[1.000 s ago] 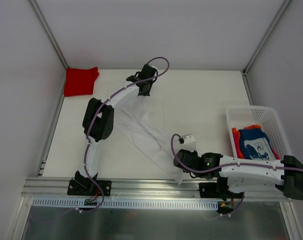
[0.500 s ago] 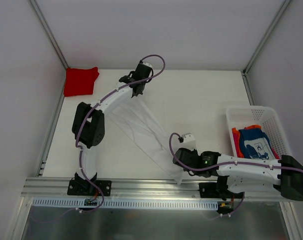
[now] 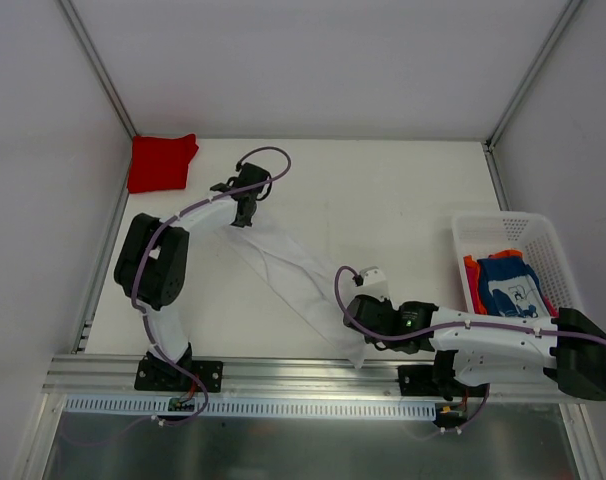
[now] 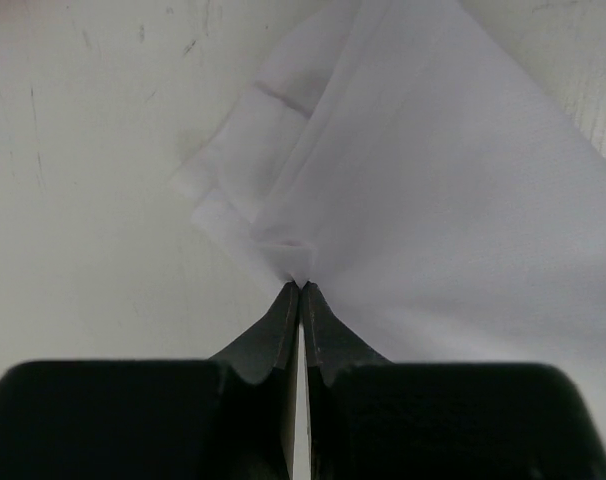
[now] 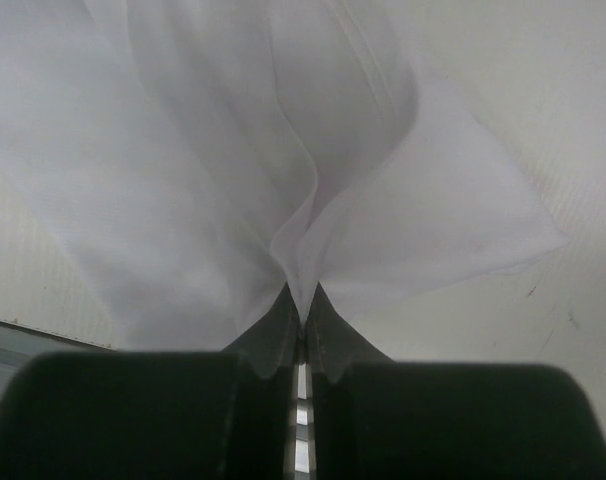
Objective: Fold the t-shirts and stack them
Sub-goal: Fold the tshirt
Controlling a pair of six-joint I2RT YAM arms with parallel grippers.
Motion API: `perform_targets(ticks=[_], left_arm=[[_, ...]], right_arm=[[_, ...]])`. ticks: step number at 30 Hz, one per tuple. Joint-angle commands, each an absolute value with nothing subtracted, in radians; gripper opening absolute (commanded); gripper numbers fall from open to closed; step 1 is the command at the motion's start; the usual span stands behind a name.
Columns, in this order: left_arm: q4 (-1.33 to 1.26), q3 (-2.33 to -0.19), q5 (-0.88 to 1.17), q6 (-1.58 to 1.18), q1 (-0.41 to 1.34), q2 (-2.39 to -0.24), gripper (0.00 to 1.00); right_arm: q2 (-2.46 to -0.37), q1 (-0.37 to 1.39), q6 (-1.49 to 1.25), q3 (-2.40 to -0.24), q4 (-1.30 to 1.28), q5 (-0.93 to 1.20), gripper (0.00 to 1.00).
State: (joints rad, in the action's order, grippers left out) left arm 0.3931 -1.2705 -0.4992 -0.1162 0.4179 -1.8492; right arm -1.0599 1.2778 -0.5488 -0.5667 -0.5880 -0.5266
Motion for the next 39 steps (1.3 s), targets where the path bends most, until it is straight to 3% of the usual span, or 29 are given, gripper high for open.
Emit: perform_targets(ticks=[1, 11, 23, 39], left_arm=[[0.339, -1.267, -0.502, -0.147, 0.410, -1.755, 0.00], [0.324, -1.235, -0.491, -0.133, 0.342, -1.701, 0.00], [0.279, -1.151, -0.449, -0.146, 0.291, -1.658, 0.00], [0.272, -1.143, -0.462, -0.137, 0.272, -1.716, 0.00]], right_arm=[[-1.054, 1.275, -0.549, -0.594, -0.591, -0.512, 0.01], [-1.000, 1.281, -0.580, -0.591, -0.663, -0.483, 0.01], [-0.715, 1.287, -0.669, -0.517, -0.814, -0.489, 0.01], [-0.782, 1.338, -0.722, -0.468, -0.675, -0.387, 0.01]])
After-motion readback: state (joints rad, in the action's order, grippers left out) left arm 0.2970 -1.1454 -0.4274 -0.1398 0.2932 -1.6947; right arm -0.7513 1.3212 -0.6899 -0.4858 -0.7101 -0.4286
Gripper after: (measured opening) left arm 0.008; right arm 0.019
